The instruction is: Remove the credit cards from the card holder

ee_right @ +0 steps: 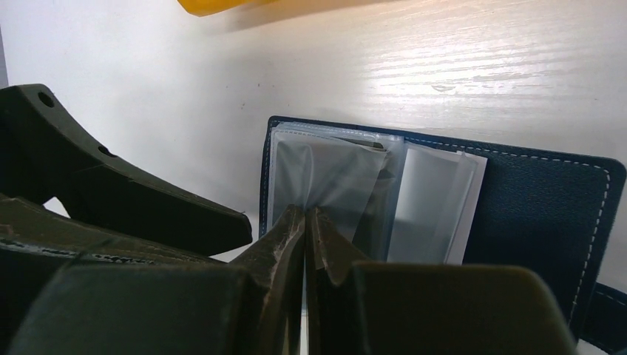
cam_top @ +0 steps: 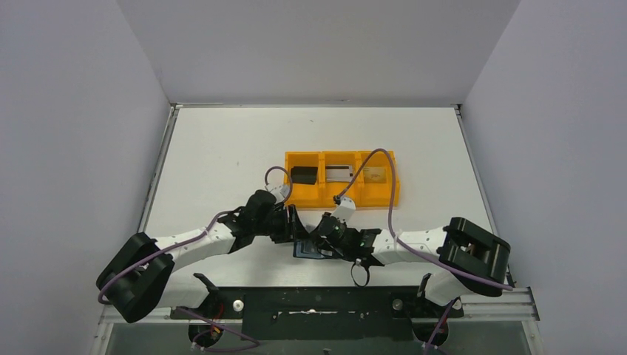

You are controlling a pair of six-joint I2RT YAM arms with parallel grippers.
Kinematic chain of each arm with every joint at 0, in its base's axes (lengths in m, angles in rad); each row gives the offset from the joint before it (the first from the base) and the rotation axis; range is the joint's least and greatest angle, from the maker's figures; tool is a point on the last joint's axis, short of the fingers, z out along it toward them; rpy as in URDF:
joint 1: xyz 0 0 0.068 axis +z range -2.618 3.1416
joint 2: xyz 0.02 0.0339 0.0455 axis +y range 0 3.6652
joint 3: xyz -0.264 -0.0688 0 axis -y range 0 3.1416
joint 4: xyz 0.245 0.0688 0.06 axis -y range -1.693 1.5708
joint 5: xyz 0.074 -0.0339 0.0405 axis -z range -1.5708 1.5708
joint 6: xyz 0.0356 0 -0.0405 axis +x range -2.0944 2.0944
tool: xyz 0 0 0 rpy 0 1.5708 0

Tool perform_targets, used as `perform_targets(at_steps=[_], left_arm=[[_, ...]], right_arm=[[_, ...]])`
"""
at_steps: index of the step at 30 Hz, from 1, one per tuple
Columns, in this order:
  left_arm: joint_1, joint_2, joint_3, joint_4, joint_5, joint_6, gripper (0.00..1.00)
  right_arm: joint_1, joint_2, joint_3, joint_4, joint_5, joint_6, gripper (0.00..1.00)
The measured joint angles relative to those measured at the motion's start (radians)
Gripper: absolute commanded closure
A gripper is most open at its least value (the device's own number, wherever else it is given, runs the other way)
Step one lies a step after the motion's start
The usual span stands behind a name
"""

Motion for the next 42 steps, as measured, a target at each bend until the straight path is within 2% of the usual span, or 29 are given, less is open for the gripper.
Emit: perform_targets(at_steps=[11,16,26,32,39,42], left_arm=[[-0.015,0.047,-0.015,0.083,0.043,-0.026,0.62],[-0.015,0.076,-0.021,0.126,0.08,-0.037,0.71],[-0.015,0.09,-0.046,0.157,0.107,-0.042,0.77],[-0.014,0.097,-0.046,0.161,0.135,-0.032,0.84],[-0.006,0.105,-0.046,0.163,0.162,-0.012,0.84],[-0.004,0.109,-0.046,0.163,0.165,-0.007,0.81]], right_arm=[[-0.018,-0.038,-0.056,0.05,-0.005,0.023,1.0],[-0.019,-0.046,-0.069,0.063,-0.007,0.027,1.0],[-0.019,-0.047,-0.101,0.11,-0.017,0.039,1.0],[-0.019,-0.057,-0.119,0.137,-0.028,0.039,1.0],[-0.019,-0.066,-0.13,0.155,-0.038,0.038,1.0],[-0.019,-0.066,-0.13,0.156,-0.04,0.038,1.0]])
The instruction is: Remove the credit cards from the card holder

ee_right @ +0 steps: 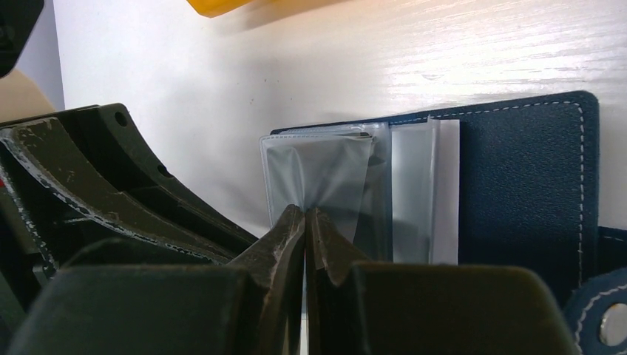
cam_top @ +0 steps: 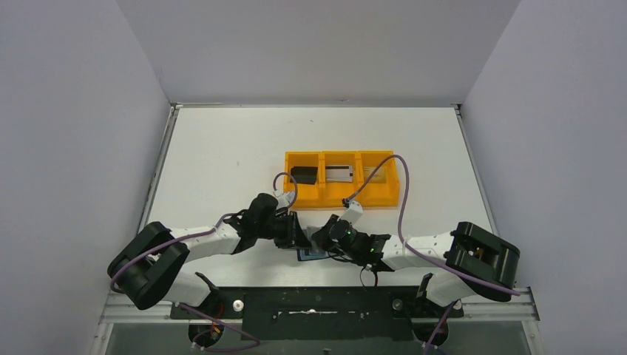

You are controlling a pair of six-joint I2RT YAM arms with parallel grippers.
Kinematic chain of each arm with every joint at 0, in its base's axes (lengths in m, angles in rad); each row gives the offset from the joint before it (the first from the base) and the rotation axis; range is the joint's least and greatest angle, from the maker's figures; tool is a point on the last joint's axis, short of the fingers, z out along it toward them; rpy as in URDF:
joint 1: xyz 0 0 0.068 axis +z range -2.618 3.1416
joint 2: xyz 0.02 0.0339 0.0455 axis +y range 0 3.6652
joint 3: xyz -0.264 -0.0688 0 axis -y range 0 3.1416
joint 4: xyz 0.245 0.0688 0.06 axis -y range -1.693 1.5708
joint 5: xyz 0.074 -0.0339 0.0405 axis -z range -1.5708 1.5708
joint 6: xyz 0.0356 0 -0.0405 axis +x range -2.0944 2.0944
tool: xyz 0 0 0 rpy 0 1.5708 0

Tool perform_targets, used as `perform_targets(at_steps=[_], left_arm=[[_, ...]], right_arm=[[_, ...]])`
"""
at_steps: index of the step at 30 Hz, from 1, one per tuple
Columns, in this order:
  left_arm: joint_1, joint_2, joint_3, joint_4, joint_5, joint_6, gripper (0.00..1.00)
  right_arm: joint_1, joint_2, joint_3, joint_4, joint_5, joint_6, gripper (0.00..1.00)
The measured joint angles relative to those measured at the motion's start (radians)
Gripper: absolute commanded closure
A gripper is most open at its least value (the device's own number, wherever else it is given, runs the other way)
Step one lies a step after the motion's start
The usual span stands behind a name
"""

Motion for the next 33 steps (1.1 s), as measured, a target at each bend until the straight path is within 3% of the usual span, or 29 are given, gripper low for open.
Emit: perform_targets(at_steps=[10,22,25,30,33], left_arm=[[0.005,0.001,0.005,-0.02,-0.018,0.026,0.76],[0.005,0.021,0.023,-0.032,-0.028,0.058,0.92],[0.005,0.027,0.023,-0.026,-0.021,0.063,0.93],[0.005,0.042,0.024,-0.026,-0.018,0.073,0.93],[-0.001,0.055,0.042,-0.035,-0.018,0.08,0.93]], right_arm=[[0.0,0.0,-0.002,0.018,-0.002,0.0,1.0],[0.0,0.0,-0.006,0.019,-0.002,0.001,0.94],[0.0,-0.003,-0.006,0.011,-0.001,0.002,0.87],[0.0,-0.043,-0.006,-0.029,0.003,0.005,0.67],[0.0,-0.077,-0.006,-0.071,0.014,0.01,0.62]])
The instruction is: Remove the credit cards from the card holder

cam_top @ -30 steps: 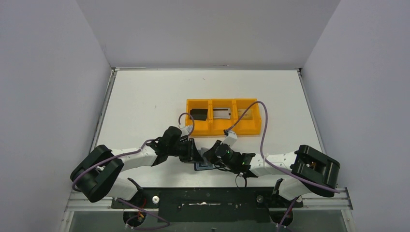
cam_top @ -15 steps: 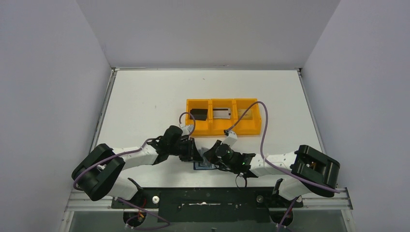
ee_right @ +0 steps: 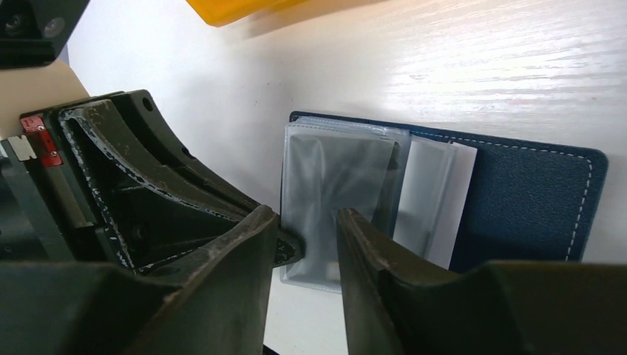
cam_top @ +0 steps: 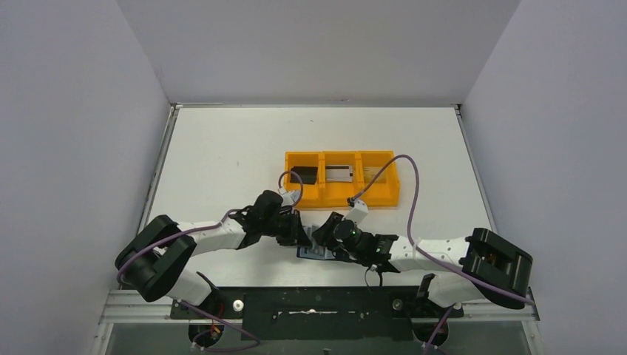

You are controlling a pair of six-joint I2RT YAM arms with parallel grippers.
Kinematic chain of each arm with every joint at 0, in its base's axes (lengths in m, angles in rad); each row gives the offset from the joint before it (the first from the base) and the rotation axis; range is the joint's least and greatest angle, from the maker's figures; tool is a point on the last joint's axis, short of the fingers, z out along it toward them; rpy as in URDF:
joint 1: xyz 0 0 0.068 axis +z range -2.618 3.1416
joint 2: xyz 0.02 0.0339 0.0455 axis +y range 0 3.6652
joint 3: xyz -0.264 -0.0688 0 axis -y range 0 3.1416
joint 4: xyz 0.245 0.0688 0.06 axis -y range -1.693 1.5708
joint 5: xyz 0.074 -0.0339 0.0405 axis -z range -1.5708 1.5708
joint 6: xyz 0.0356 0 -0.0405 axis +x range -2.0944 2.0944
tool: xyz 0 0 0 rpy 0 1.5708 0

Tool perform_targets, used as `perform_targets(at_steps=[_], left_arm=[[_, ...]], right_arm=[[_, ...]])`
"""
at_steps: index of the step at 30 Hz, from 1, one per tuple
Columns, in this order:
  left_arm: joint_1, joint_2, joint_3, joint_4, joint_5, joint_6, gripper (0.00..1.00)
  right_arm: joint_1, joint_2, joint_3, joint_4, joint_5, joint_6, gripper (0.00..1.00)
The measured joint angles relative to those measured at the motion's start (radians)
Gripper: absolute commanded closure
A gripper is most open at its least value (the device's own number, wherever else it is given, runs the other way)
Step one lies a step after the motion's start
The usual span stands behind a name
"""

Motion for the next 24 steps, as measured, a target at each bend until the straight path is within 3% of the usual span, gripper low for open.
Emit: perform_targets(at_steps=[9,24], left_arm=[[-0.035,0.015,0.065,-0.027,-0.003,0.013,0.74],[-0.224,0.175,0.236,-0.035,-0.021,0.018,0.58]], right_arm=[[0.004,-0.14,0.0,-0.174,0.094,0.053,0.58],[0.035,-0.486,-0.071,-0.478,0.253,0.178,0.53]])
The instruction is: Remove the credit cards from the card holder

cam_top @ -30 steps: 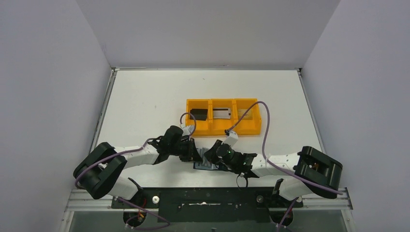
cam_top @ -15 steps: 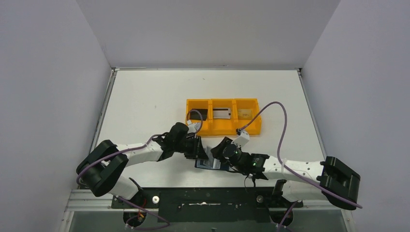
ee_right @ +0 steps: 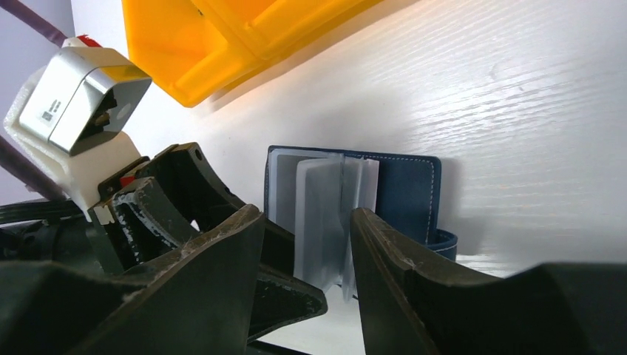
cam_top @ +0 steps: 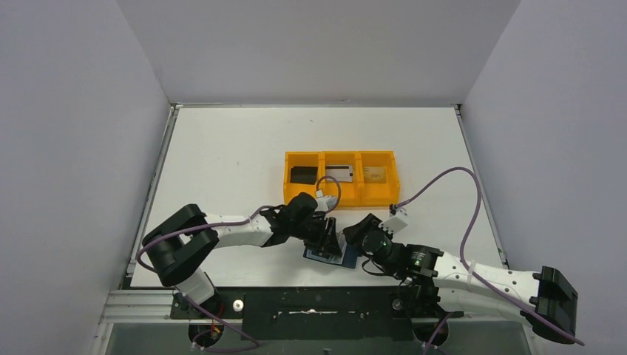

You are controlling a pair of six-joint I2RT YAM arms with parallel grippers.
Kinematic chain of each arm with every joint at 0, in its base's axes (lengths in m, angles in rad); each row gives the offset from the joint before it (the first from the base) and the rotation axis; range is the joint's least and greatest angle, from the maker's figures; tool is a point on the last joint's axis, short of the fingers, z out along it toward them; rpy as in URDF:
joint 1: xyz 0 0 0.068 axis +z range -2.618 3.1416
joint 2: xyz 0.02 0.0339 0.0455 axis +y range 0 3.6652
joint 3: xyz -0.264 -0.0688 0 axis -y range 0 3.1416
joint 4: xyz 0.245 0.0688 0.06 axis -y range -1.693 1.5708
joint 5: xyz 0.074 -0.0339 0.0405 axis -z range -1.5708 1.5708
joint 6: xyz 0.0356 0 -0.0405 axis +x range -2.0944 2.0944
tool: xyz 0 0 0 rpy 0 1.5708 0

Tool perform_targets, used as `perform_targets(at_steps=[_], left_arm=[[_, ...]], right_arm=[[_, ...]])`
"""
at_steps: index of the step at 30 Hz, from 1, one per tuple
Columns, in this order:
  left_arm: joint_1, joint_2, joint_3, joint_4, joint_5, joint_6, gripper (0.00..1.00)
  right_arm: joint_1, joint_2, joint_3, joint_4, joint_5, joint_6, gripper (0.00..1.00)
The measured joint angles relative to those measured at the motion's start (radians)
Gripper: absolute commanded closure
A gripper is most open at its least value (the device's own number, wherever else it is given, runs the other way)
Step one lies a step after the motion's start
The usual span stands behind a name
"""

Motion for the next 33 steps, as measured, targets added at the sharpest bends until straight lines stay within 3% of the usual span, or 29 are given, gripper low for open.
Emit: perform_targets(at_steps=[6,15,22,29,33], left_arm=[[-0.012,-0.02,0.003,-0.028,-0.045,0.013,0.47],[-0.026,-0.006,0.056,-0.021,0.014,0.032,0.46],[-0.058,0.018,0.059,-0.045,0.001,0.031,0.5],[0.008,-0.201,-0.007,-0.099,-0.173,0.026,0.51],[0.061,-0.301,-0.042,-0.123,-0.256,0.014,0.51]], right_arm=[[0.003,-0.079,-0.039,-0.046,0.011,0.019,0.56],[0.006,-0.092,-0.048,-0.063,0.025,0.048,0.56],[0.008,-0.094,-0.048,-0.109,0.032,0.073,0.67],[0.013,-0.088,-0.04,-0.065,0.009,-0.004,0.78],[0.013,-0.01,0.001,-0.015,-0.027,-0.056,0.79]])
